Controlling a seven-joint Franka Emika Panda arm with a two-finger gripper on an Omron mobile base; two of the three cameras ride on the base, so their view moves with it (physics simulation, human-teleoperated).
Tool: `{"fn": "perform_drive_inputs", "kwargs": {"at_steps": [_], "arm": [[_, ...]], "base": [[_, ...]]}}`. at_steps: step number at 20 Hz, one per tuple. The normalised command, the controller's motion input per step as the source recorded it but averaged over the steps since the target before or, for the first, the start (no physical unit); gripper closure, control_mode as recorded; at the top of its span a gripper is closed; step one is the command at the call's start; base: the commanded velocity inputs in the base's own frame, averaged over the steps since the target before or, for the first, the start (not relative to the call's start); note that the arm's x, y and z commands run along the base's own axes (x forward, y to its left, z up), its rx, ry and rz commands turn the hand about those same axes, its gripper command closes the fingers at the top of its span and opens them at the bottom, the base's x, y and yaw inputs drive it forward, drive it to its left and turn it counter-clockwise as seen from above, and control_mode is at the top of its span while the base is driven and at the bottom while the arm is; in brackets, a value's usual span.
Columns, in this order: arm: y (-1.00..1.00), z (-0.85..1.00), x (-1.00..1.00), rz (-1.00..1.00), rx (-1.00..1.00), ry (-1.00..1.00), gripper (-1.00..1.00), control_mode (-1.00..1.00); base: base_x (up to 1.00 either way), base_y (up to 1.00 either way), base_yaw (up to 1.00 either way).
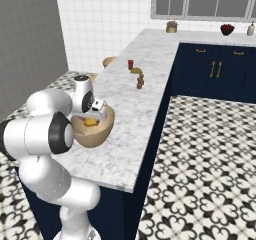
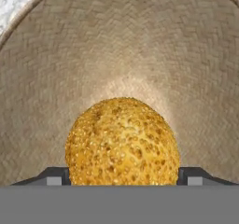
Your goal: Open the cabinet, pick up the bread from the cabinet and place it in the basket. Then move the basket to the dining counter.
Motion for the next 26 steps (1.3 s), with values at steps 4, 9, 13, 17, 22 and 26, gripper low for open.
{"fn": "perform_drive_inputs", "kwargs": {"at_steps": [4,9,13,17,22,26], "arm": [[-0.07,-0.53,0.13,0.0,0.0,0.05,1.0,-1.0],[0.02,-0.29,0.2,0.0,0.0,0.0,-1.0,-1.0],[0.01,0.0,0.08,0.0,0.0,-0.08,-1.0,-1.0],[0.0,0.0,0.0,0.0,0.01,-0.14,-1.0,-1.0],[0.0,0.0,0.04,0.0,0.02,-0.19,-1.0,-1.0],[0.0,0.14,0.06,0.0,0.01,-0.21,-1.0,-1.0]], "base": [[0.0,0.0,0.0],[0.0,0.0,0.0],[0.0,0.0,0.0],[0.0,0.0,0.0],[0.0,0.0,0.0],[0.0,0.0,0.0]]}}
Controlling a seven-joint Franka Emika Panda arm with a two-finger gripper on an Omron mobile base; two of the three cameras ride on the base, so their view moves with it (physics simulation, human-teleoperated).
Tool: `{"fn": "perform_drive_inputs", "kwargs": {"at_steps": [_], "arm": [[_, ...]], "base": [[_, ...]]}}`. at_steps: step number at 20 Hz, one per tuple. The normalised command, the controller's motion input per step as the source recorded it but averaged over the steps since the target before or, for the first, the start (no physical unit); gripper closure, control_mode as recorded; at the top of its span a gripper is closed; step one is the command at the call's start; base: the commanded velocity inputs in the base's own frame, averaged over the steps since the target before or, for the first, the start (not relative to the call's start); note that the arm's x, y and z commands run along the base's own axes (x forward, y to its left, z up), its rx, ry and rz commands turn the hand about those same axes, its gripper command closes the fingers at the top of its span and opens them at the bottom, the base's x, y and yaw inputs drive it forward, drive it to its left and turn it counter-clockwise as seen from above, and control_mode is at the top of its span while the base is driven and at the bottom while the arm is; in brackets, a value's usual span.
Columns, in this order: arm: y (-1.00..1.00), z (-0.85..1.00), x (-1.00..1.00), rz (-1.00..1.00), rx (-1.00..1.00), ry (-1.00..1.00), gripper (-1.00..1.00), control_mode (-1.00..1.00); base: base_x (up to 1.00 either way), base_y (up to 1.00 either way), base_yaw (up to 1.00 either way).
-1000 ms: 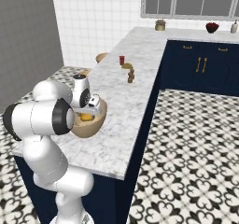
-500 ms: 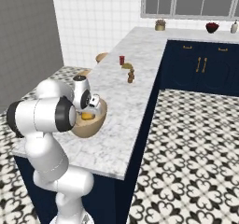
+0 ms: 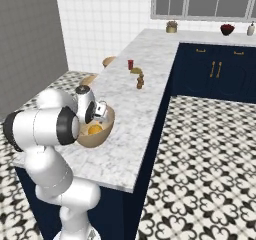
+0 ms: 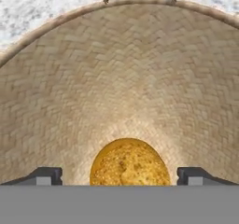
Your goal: Open the cabinet, pick up the bread from the cabinet and place it in the basket. Then move the basket to the dining counter.
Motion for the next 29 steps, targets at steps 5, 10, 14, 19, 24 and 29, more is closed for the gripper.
{"fn": "perform_drive_inputs", "kwargs": {"at_steps": [5,10,14,19,24,29], "arm": [[-0.16,0.94,-0.25,-0.1,0.0,-0.11,-1.0,-1.0],[-0.55,1.0,-0.2,-0.2,-0.02,0.02,-1.0,-1.0],[-0.9,0.93,-0.55,-0.1,-0.01,0.0,-1.0,-1.0],[-0.74,0.38,-1.0,0.0,0.04,0.01,-1.0,-1.0],[-0.14,0.01,-0.9,0.0,0.2,0.01,-1.0,-1.0],[0.27,0.0,-0.34,0.0,0.22,-0.07,-1.0,-1.0]], "base": [[0.0,0.0,0.0],[0.0,0.0,0.0],[0.0,0.0,0.0],[0.0,0.0,0.0],[0.0,0.0,0.0],[0.0,0.0,0.0]]}}
